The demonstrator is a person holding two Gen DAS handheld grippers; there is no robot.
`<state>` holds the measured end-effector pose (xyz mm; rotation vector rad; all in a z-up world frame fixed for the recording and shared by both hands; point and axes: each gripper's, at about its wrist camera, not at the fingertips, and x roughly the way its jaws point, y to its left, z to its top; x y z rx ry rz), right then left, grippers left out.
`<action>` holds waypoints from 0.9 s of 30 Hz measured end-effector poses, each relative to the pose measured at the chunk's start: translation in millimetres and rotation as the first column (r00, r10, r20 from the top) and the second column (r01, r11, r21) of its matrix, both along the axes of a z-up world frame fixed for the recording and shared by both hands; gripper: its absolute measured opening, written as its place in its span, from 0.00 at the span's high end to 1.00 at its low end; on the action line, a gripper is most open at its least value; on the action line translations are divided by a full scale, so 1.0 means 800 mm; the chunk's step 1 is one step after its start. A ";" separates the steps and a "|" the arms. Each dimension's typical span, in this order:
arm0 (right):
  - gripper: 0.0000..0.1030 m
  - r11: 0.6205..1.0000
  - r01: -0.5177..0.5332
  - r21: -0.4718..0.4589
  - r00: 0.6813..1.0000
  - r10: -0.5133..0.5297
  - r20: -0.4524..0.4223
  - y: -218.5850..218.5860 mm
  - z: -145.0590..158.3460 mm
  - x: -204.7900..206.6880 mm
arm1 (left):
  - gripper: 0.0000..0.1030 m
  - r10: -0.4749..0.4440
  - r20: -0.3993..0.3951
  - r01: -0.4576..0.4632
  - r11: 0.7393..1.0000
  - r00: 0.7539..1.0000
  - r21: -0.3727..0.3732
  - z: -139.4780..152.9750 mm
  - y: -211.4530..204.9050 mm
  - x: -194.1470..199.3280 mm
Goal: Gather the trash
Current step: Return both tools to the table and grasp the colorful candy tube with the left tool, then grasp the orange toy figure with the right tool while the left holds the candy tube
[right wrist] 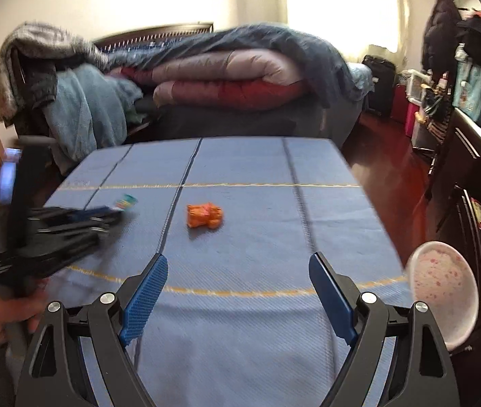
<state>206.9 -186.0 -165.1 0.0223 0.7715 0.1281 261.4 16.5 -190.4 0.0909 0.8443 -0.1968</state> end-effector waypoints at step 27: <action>0.58 0.998 -0.016 -0.068 0.991 0.007 -0.134 0.066 -0.044 0.093 | 0.77 0.052 0.081 -0.047 0.997 0.995 -0.062 0.038 0.054 -0.041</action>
